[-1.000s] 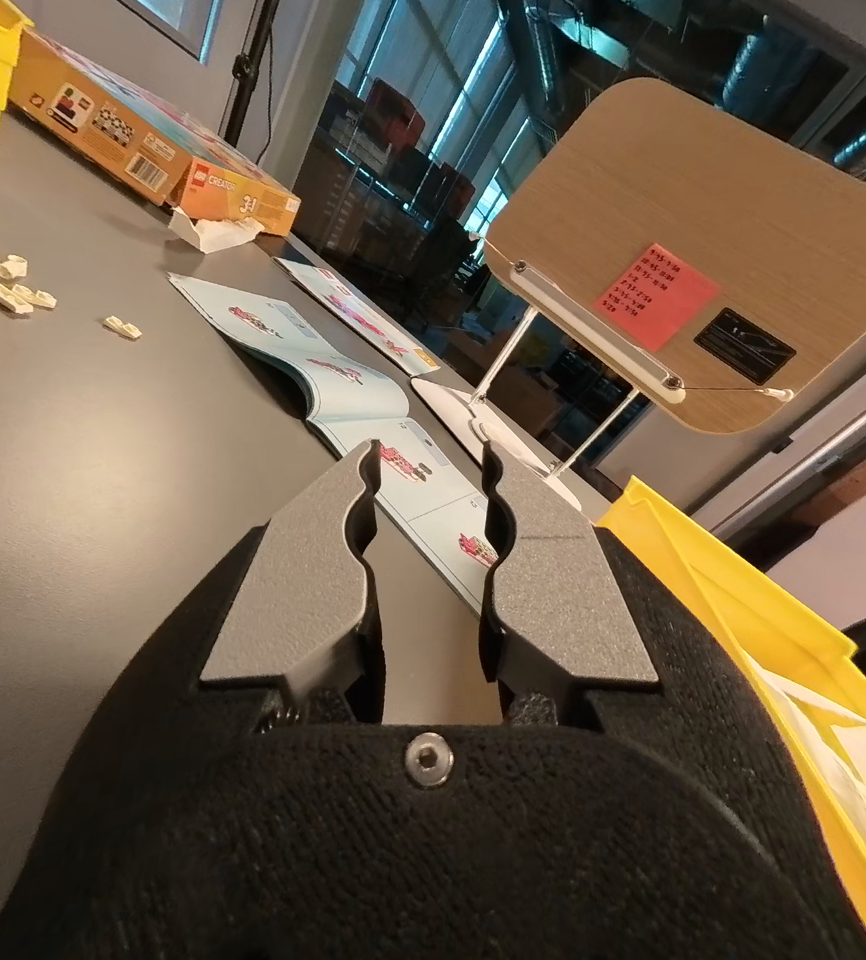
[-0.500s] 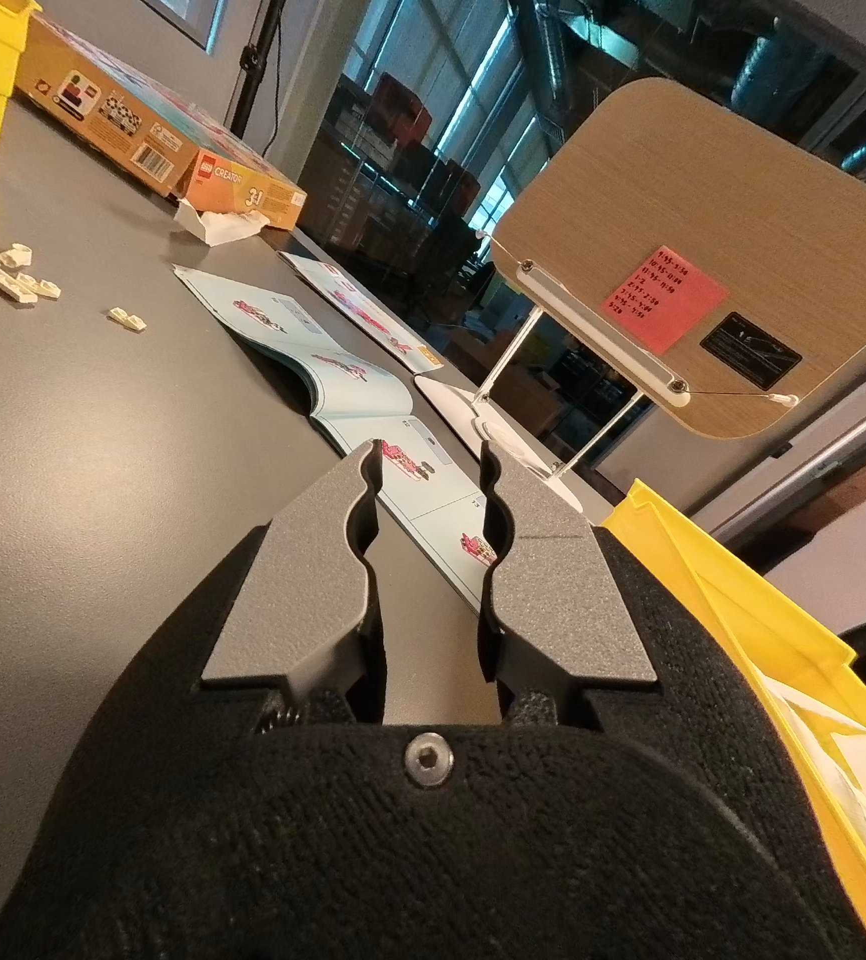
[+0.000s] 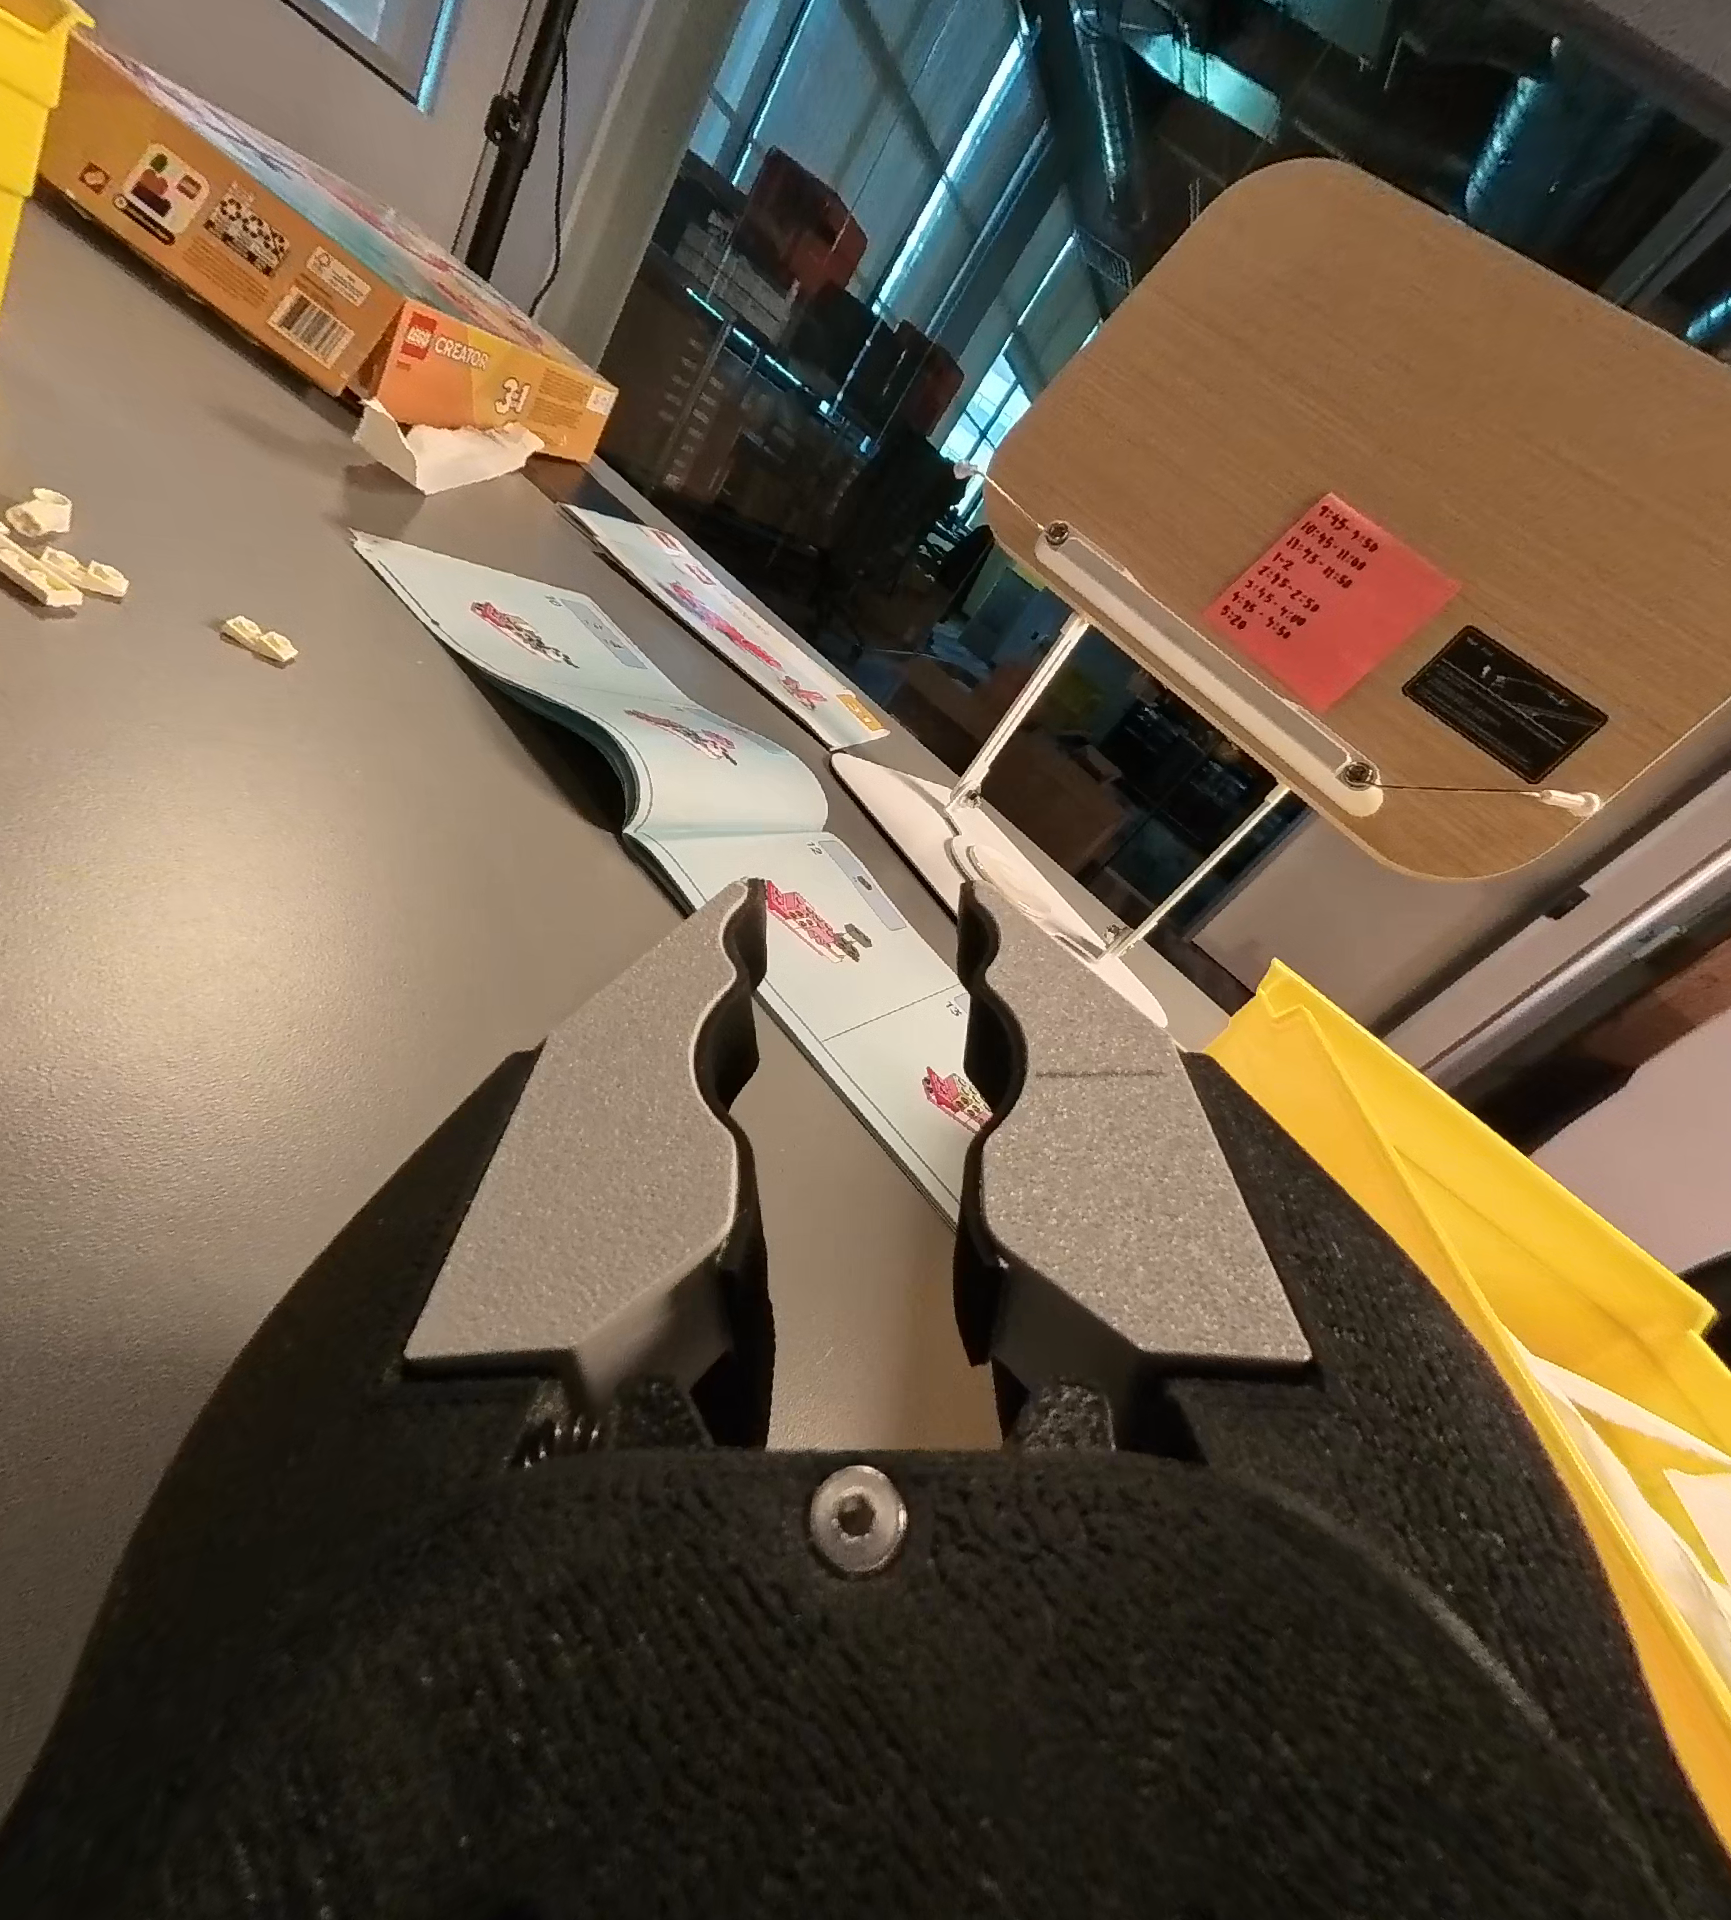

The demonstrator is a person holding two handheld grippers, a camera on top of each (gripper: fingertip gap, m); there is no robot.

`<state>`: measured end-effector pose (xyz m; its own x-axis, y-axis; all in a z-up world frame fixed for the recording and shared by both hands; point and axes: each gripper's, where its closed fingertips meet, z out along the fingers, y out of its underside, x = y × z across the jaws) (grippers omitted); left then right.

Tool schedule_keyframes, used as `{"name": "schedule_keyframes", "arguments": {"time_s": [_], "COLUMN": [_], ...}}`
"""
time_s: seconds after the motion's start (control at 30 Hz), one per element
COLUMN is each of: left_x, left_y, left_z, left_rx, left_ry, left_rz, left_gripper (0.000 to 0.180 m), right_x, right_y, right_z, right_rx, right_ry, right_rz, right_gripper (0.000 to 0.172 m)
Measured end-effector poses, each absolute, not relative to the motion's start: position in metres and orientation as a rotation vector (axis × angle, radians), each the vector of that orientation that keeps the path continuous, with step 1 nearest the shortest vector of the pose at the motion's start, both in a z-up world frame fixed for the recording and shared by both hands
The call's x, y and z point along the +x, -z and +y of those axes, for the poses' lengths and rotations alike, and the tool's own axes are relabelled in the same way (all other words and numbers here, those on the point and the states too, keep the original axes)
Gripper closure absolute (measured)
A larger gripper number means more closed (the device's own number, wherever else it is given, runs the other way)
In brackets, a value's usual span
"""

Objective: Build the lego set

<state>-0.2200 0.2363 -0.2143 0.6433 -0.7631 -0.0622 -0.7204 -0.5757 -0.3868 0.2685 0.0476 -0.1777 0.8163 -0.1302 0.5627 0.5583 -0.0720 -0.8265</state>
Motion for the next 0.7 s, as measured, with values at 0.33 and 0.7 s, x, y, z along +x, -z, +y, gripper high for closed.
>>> {"name": "schedule_keyframes", "arguments": {"time_s": [0.33,0.7], "left_x": [-0.223,-0.221], "left_y": [0.209,0.219], "left_z": [0.248,0.241], "left_rx": [-2.425,-2.462], "left_ry": [-0.023,-0.023], "left_rz": [1.217,1.246], "left_gripper": [0.18,0.18], "right_x": [0.267,0.265], "right_y": [0.178,0.179], "right_z": [0.048,0.048], "right_rx": [-1.548,-1.546], "right_ry": [0.594,0.597], "right_rz": [-0.37,-0.382], "right_gripper": [0.138,0.139]}}
